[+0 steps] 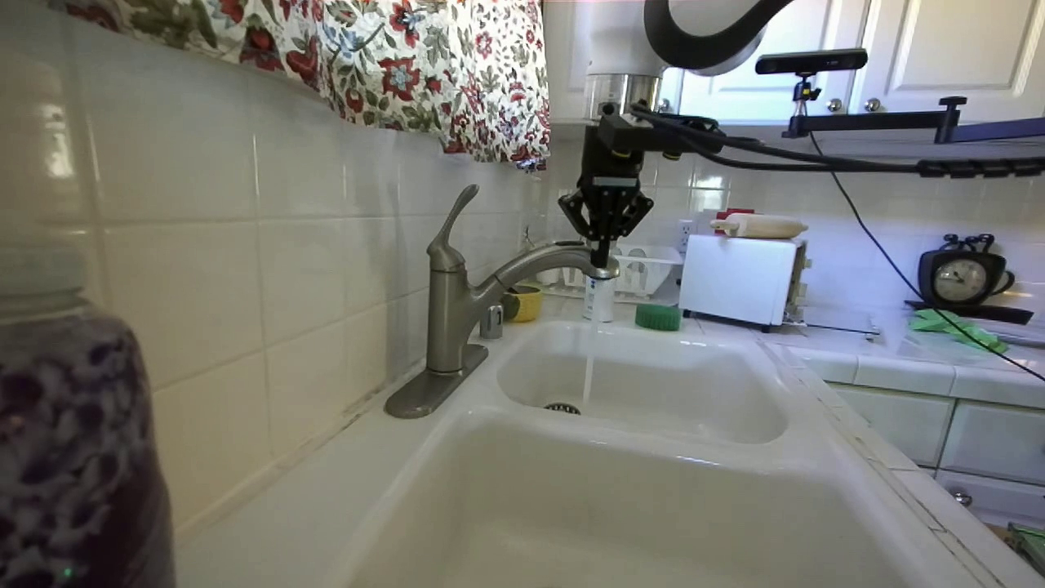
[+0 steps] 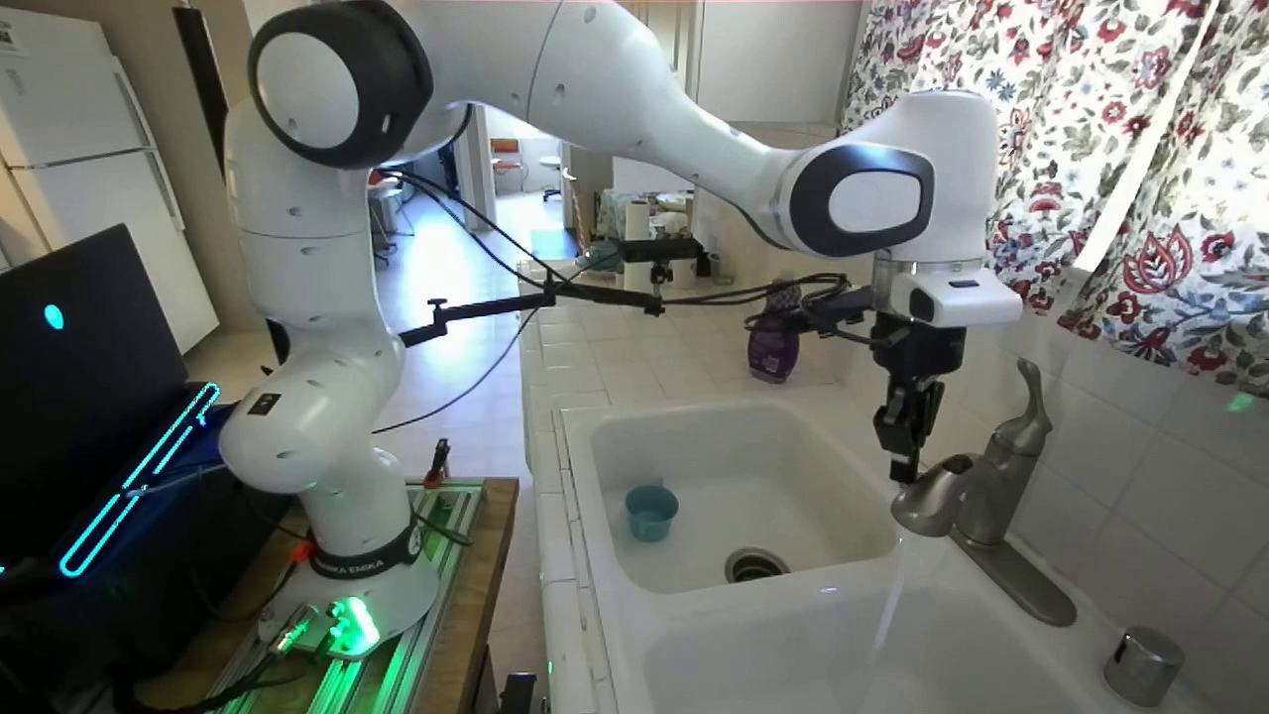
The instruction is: Move the faucet head to the right
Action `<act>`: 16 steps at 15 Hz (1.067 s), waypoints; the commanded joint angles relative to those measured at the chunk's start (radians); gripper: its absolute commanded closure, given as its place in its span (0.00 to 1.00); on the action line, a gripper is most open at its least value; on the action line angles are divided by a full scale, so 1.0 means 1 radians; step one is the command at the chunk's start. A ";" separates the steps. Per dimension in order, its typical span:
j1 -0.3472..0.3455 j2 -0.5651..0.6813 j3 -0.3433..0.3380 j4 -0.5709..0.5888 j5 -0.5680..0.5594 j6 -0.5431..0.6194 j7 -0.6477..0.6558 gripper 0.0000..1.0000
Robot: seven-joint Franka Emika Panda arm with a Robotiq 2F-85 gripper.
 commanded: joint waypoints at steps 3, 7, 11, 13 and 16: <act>-0.030 0.024 -0.030 -0.022 -0.011 0.143 0.008 1.00; -0.040 0.052 -0.046 -0.008 -0.004 0.189 0.003 1.00; -0.017 -0.002 -0.037 -0.038 -0.032 0.133 0.000 1.00; -0.007 -0.064 -0.022 -0.065 -0.015 0.051 -0.020 0.74; -0.003 -0.192 0.007 -0.112 0.049 -0.094 -0.079 0.60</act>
